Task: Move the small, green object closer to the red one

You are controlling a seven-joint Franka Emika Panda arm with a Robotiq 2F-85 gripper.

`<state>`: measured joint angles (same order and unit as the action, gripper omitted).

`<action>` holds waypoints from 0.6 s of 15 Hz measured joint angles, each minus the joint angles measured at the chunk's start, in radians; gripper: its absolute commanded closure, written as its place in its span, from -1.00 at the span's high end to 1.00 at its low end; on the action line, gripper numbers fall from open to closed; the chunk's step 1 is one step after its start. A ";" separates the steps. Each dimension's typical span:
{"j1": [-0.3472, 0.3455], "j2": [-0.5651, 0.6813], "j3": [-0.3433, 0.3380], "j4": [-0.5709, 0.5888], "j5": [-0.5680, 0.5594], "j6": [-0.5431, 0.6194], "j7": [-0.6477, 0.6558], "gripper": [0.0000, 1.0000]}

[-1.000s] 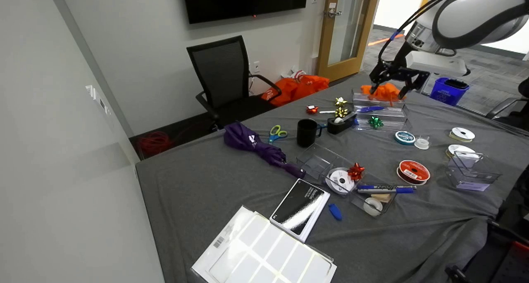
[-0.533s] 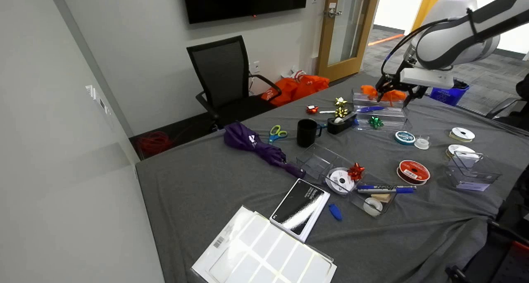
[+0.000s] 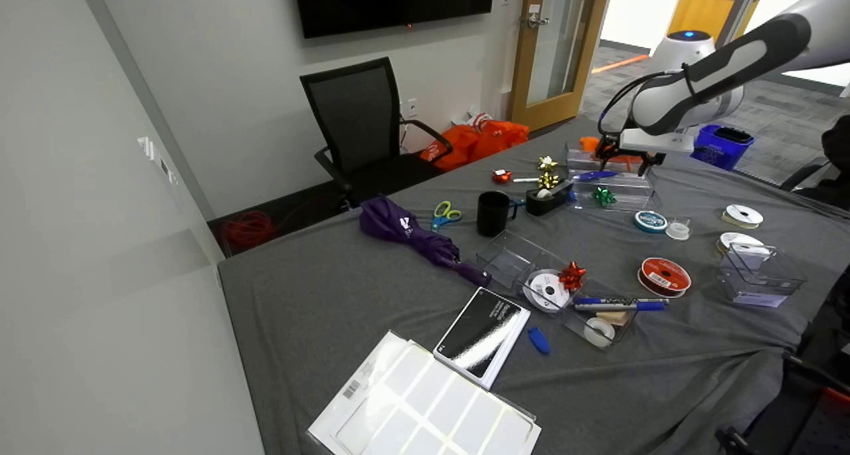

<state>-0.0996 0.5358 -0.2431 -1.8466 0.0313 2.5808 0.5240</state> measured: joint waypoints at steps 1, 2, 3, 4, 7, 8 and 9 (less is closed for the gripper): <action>-0.003 0.035 0.000 0.038 0.002 0.000 0.000 1.00; -0.006 0.067 0.000 0.073 0.002 0.000 0.000 1.00; -0.009 0.095 -0.001 0.104 0.002 0.000 0.000 1.00; -0.012 0.123 -0.002 0.135 0.002 0.000 0.000 1.00; -0.017 0.206 -0.017 0.221 0.002 0.000 0.000 1.00; -0.018 0.232 -0.026 0.246 0.002 0.000 -0.001 1.00; -0.020 0.257 -0.034 0.269 0.002 0.000 -0.003 1.00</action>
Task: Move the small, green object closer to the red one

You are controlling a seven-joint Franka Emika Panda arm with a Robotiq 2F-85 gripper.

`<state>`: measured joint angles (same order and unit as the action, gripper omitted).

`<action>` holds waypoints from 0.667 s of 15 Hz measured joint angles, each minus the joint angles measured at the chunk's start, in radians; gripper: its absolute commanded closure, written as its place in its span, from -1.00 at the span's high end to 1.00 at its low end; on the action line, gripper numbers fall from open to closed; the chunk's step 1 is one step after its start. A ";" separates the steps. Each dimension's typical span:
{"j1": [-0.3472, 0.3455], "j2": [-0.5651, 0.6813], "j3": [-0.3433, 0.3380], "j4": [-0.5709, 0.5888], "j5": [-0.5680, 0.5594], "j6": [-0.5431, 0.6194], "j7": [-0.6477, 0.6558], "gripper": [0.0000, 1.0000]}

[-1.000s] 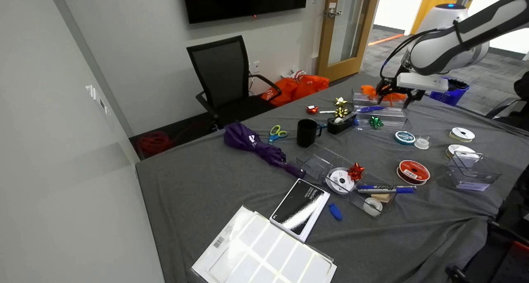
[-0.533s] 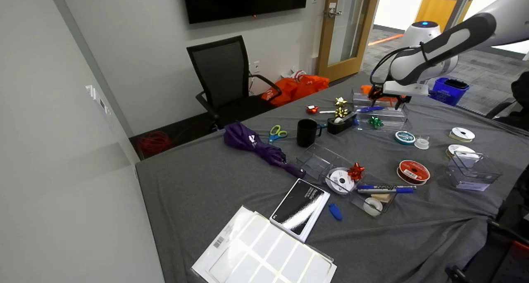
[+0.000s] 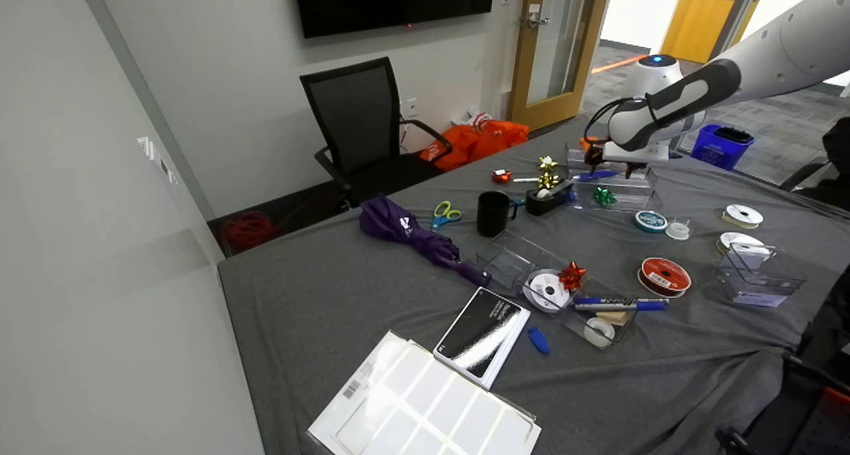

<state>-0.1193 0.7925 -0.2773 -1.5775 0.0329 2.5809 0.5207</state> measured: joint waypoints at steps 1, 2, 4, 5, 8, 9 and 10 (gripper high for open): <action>-0.005 0.024 -0.007 0.022 0.000 0.000 -0.004 1.00; -0.011 0.044 -0.013 0.043 0.000 0.000 -0.010 1.00; -0.026 0.079 -0.018 0.080 0.000 -0.001 -0.026 1.00; -0.034 0.090 -0.016 0.092 0.002 -0.001 -0.036 1.00; -0.041 0.094 -0.013 0.106 0.003 -0.003 -0.044 1.00; -0.041 0.094 -0.012 0.107 0.003 -0.003 -0.044 1.00; -0.041 0.094 -0.013 0.107 0.003 -0.003 -0.043 1.00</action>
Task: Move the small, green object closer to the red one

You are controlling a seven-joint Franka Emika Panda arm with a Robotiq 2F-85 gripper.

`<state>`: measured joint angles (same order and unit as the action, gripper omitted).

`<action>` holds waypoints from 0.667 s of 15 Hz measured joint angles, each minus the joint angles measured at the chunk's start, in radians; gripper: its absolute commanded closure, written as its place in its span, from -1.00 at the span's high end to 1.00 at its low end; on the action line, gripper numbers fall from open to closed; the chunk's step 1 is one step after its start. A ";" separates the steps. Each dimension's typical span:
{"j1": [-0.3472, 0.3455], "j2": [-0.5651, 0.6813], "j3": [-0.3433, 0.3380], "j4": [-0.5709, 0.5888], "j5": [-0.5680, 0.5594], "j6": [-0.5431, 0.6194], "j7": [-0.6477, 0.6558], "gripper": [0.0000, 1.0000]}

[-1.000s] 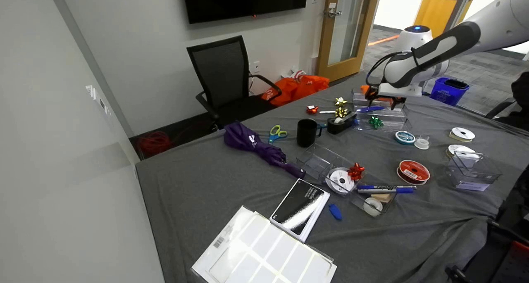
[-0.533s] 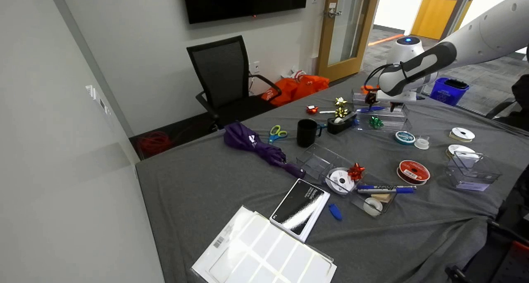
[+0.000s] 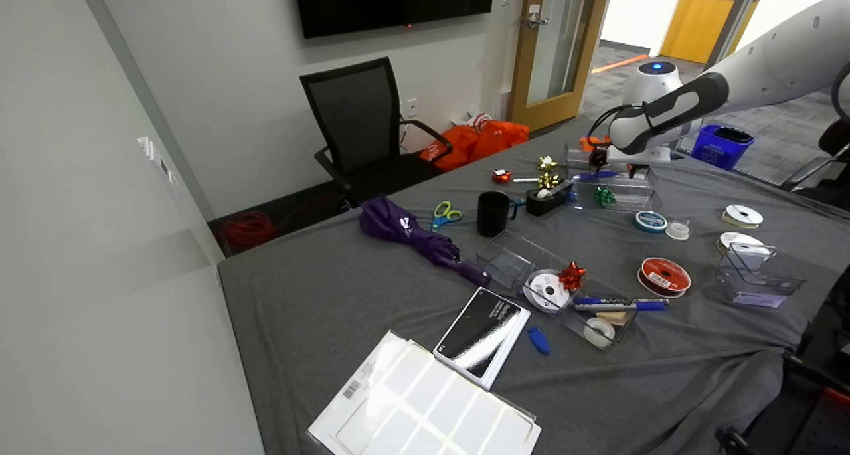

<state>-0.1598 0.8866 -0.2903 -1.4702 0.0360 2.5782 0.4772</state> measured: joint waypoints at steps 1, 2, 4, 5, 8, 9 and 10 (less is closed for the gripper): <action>0.001 0.000 0.000 0.000 0.000 0.000 -0.004 1.00; 0.001 0.000 0.002 0.000 0.000 0.002 -0.016 1.00; -0.004 0.000 0.018 -0.003 0.003 0.002 -0.050 1.00; -0.007 0.000 0.027 -0.005 0.006 0.002 -0.065 1.00; -0.014 0.004 0.049 -0.008 0.017 0.002 -0.098 1.00; -0.016 0.008 0.053 -0.008 0.019 0.001 -0.104 1.00; -0.016 0.014 0.055 -0.008 0.021 0.001 -0.106 1.00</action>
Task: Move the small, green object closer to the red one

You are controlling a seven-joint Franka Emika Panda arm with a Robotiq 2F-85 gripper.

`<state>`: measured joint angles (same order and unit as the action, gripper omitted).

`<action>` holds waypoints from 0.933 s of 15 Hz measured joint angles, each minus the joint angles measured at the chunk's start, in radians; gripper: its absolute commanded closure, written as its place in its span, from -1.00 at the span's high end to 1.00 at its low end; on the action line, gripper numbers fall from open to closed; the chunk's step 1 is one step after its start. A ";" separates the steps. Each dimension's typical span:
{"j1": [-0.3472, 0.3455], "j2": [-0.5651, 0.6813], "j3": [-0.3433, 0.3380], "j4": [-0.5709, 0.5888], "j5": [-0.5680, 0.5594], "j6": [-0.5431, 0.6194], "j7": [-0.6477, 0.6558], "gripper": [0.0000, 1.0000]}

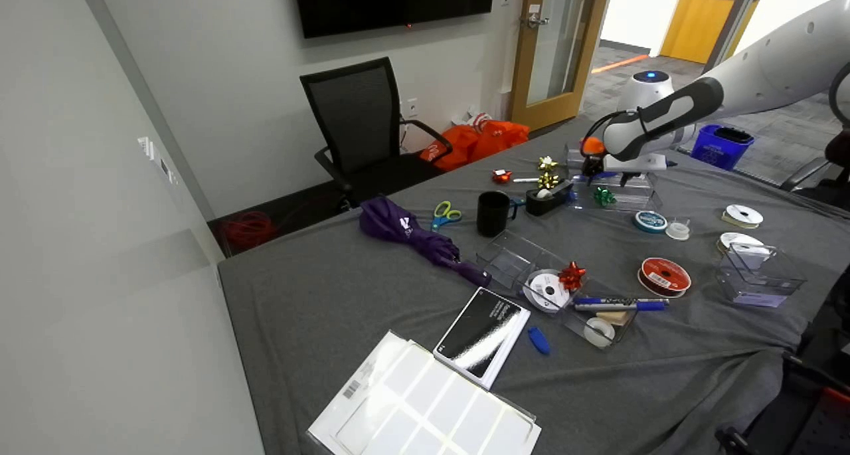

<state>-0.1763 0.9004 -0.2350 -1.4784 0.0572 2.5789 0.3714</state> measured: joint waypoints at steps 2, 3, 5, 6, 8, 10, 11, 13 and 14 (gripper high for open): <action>0.000 0.011 0.001 0.001 0.000 -0.005 0.000 0.50; 0.000 0.018 0.001 0.002 0.000 -0.006 0.000 0.47; 0.000 0.035 0.001 0.005 0.002 -0.006 0.001 0.19; 0.000 0.040 0.001 0.007 0.004 -0.006 0.005 0.02; 0.000 0.053 -0.002 0.014 0.008 -0.006 0.024 -0.26; 0.000 0.060 -0.006 0.019 0.009 -0.007 0.045 -0.54; 0.000 0.062 -0.008 0.022 0.009 -0.007 0.051 -0.66; 0.000 0.065 -0.011 0.027 0.011 -0.007 0.062 -0.94; 0.000 0.066 -0.012 0.029 0.011 -0.007 0.065 -0.99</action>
<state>-0.1766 0.9661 -0.2475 -1.4499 0.0682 2.5720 0.4367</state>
